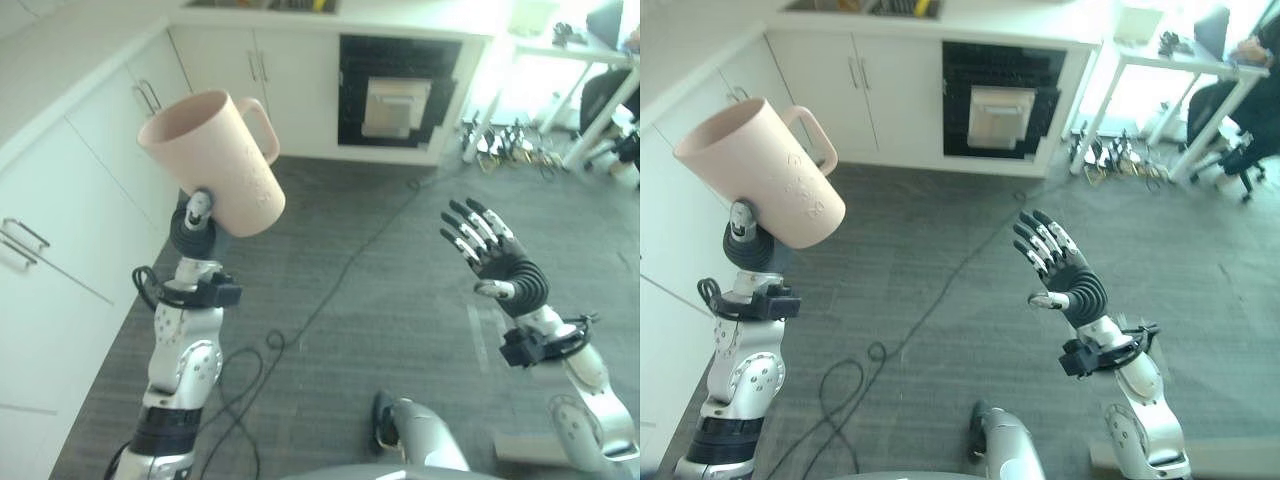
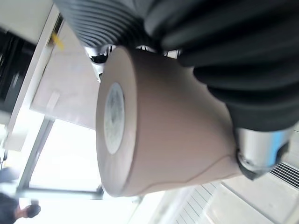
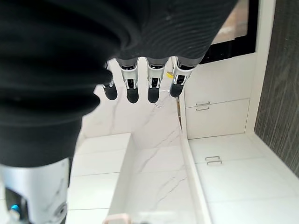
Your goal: Place the dishes in the dishwasher.
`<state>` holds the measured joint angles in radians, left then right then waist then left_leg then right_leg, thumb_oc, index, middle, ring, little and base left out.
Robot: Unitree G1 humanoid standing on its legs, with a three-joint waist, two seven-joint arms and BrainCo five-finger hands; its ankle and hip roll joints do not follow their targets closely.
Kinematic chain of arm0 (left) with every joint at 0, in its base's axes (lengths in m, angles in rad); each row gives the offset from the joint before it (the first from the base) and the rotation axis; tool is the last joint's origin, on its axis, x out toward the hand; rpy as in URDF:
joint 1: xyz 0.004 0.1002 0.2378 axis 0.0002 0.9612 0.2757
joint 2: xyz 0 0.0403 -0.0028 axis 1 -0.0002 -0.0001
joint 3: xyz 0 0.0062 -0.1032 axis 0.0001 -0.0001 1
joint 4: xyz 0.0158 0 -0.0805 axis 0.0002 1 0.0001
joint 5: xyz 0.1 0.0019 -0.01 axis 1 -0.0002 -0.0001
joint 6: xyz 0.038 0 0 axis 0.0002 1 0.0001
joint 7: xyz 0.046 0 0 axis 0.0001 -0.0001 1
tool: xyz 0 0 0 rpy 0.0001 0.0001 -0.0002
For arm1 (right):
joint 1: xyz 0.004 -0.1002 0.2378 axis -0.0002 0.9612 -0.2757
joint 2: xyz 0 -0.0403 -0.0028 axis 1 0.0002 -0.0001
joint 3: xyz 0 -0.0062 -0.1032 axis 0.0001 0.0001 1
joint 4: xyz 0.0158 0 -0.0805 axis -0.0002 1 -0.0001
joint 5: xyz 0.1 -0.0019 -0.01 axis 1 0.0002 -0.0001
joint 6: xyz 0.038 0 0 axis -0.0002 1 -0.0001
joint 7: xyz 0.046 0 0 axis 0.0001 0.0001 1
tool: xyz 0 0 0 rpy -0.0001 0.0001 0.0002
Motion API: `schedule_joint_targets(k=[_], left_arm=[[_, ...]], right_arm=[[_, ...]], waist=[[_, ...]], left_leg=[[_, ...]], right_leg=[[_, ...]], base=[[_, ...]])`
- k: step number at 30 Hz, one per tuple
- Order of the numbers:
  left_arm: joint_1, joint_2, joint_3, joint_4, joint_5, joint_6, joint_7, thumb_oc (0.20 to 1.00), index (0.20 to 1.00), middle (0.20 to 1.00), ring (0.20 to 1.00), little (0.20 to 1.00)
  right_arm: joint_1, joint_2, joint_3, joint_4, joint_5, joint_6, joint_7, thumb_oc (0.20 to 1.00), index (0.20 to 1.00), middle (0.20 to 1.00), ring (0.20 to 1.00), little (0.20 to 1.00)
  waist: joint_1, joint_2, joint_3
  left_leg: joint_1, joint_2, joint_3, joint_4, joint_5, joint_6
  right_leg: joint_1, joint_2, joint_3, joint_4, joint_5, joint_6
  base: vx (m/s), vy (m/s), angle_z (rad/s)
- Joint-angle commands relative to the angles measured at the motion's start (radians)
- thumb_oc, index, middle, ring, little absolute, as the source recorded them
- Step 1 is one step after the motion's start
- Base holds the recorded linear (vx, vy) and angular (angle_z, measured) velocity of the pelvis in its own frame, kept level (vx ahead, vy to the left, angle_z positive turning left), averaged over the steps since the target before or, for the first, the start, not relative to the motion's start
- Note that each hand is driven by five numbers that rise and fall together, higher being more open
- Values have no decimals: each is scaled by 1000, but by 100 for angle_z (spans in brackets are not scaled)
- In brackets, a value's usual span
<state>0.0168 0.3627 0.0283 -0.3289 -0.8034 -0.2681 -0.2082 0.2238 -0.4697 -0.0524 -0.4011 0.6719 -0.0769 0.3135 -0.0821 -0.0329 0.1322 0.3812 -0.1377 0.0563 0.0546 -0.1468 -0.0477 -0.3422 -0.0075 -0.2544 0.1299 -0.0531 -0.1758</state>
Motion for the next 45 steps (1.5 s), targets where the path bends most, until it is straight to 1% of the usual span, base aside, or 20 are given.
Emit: schedule_joint_targets(k=[1,3,4,7,8,9,10,12,14,15,18,20,21,23,27,32,37,39,40,45], left_arm=[[-43,48,-10,-75,34,-27,-29,200,200,200,200,200],[-42,59,-20,-72,27,-47,-32,200,200,200,200,200],[-33,67,-5,-78,17,-59,-40,200,200,200,200,200],[-27,69,28,-86,-24,-44,-42,200,200,200,200,200],[-28,65,35,-86,-32,-40,-37,200,200,200,200,200],[-32,50,37,-82,-36,-37,-33,200,200,200,200,200],[-32,49,37,-83,-35,-37,-32,200,200,200,200,200],[-33,30,25,-84,-11,-40,-26,200,200,200,200,200],[-33,21,15,-83,5,-45,-19,200,200,200,200,200],[-45,7,0,-66,18,-43,-14,200,200,200,200,200],[-46,5,6,-53,13,-44,-27,200,200,200,200,200],[-32,12,13,-57,9,-53,-32,200,200,200,200,200],[-25,29,12,-61,2,-76,-25,200,200,200,200,200],[-32,33,4,-63,4,-91,-6,200,200,200,200,200],[-44,27,-3,-57,40,-126,5,200,200,200,200,200],[-84,34,11,-54,49,-99,15,200,200,200,200,200],[-89,47,10,-39,68,-96,5,200,200,200,200,200],[-85,52,23,-45,68,-95,-1,200,200,200,200,200],[-91,46,15,-52,89,-97,6,200,200,200,200,200],[-102,42,-7,-59,141,-96,33,200,200,200,200,200]], right_arm=[[-73,34,-34,-38,42,-55,-30,1000,1000,1000,1000,1000],[-87,35,-36,-43,34,-49,-43,1000,1000,1000,1000,1000],[-98,22,-42,-40,42,-52,-37,1000,1000,1000,1000,1000],[-106,-1,-62,-39,38,-22,-41,1000,1000,1000,1000,1000],[-110,-7,-65,-40,39,-12,-42,1000,1000,1000,1000,1000],[-119,-14,-69,-38,52,5,-39,1000,1000,1000,1000,1000],[-119,-13,-69,-38,52,6,-38,1000,1000,1000,1000,1000],[-129,-15,-63,-31,40,6,-28,1000,1000,1000,1000,1000],[-131,-15,-60,-27,38,2,-20,1000,1000,1000,1000,1000],[-145,-11,-54,-9,8,-10,-21,1000,1000,1000,1000,1000],[-169,-22,-45,3,2,-12,-30,1000,1000,1000,1000,1000],[-171,-28,-50,-2,14,-8,-26,1000,1000,1000,1000,1000],[-172,-33,-48,-5,16,-13,-22,1000,1000,1000,1000,1000],[-182,-37,-39,-6,13,-11,-28,1000,1000,1000,1000,1000],[-220,-36,-19,5,4,-8,-32,1000,1000,1000,1000,1000],[-217,-18,-32,-14,1,15,-26,1000,1000,1000,1000,1000],[-205,5,-34,-15,18,14,2,1000,1000,1000,1000,1000],[-195,26,-26,-15,4,15,31,1000,1000,1000,1000,1000],[-196,35,-7,-17,-4,8,27,1000,1000,1000,1000,1000],[-225,54,27,-29,-17,25,-3,1000,1000,1000,1000,1000]], waist=[[-34,23,0],[-39,33,8],[-41,24,8],[-40,19,-33],[-41,21,-45],[-46,31,-62],[-47,35,-66],[-47,31,-76],[-45,23,-77],[-14,-19,-53],[-2,-16,-40],[1,-9,-38],[11,6,-34],[22,15,-33],[36,24,-45],[24,21,-74],[22,19,-64],[28,20,-53],[29,17,-48],[25,11,-40]], left_leg=[[-219,135,-55,-142,87,39],[-166,157,-29,-142,42,37],[-103,174,-15,-142,-7,30],[-61,204,41,-97,-45,-11],[-62,217,55,-55,-18,-28],[-78,251,72,56,110,-76],[-81,257,71,66,120,-80],[-152,287,95,232,247,-115],[-208,296,98,329,280,-125],[-411,277,97,493,272,-108],[-437,254,125,378,198,-80],[-425,244,154,250,198,-73],[-433,231,143,40,222,-70],[-418,212,111,-104,236,-64],[-414,196,78,-142,230,-51],[-368,158,71,-142,186,-8],[-342,155,76,-142,180,8],[-315,170,73,-142,167,7],[-302,180,72,-142,148,4],[-270,192,81,-142,107,1]], right_leg=[[189,-113,141,-217,195,351],[112,-137,127,-217,191,357],[124,-153,116,-217,227,359],[180,-153,62,-217,230,344],[195,-144,47,-217,231,334],[218,-111,28,-217,229,297],[221,-105,27,-217,223,296],[269,-67,41,-217,195,254],[293,-52,53,-217,178,233],[378,-56,69,-217,140,210],[409,-50,66,-217,109,229],[420,-43,85,-217,93,243],[432,-36,124,-217,74,265],[441,-35,143,-217,60,275],[463,-29,149,-217,35,266],[479,-55,113,-217,49,281],[413,-66,74,10,53,320],[378,-138,28,-3,62,338],[403,-174,30,-119,81,344],[366,-262,72,-217,205,375]], base=[[370,-129,111],[707,-331,117],[973,-546,81],[598,-393,52],[407,-307,67],[377,-270,43],[366,-281,-13],[310,-266,-49],[290,-296,-96],[332,-310,-97],[234,-99,-59],[244,75,-80],[262,123,-91],[209,107,-69],[214,171,-45],[222,224,-6],[127,84,-11],[218,-130,-34],[282,-255,-29],[175,-203,-6]])
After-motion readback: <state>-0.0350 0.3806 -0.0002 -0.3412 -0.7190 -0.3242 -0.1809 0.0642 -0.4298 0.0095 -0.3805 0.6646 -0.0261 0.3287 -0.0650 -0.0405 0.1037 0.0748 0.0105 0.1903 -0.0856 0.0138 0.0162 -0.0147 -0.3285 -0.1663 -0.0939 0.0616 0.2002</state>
